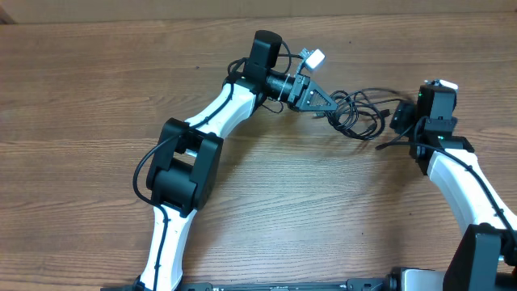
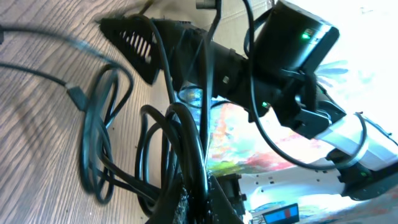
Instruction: Untangle cables
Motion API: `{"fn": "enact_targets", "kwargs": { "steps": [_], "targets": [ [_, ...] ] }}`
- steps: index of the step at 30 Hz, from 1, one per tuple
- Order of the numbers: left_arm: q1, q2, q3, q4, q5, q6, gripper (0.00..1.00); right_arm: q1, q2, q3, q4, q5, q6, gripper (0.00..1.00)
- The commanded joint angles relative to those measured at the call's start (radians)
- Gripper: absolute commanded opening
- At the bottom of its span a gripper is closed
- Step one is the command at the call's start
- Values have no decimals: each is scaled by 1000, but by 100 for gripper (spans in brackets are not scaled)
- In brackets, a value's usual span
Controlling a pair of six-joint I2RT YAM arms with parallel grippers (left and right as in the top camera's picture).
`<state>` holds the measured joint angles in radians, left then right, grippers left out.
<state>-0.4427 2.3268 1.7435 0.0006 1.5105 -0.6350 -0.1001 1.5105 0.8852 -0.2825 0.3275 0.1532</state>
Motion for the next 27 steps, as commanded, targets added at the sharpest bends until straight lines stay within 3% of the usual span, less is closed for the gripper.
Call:
{"fn": "enact_targets", "kwargs": {
  "steps": [1, 9, 16, 27],
  "targets": [
    [35, 5, 2, 3, 71, -9, 4, -14, 5, 18, 5, 171, 6, 83],
    [45, 5, 2, 3, 68, -9, 4, -82, 5, 18, -28, 183, 6, 83],
    [45, 5, 2, 3, 52, -9, 4, -126, 5, 18, -34, 30, 6, 84],
    [45, 5, 2, 3, 33, -8, 4, -126, 5, 18, -45, -43, 32, 87]
  ]
}}
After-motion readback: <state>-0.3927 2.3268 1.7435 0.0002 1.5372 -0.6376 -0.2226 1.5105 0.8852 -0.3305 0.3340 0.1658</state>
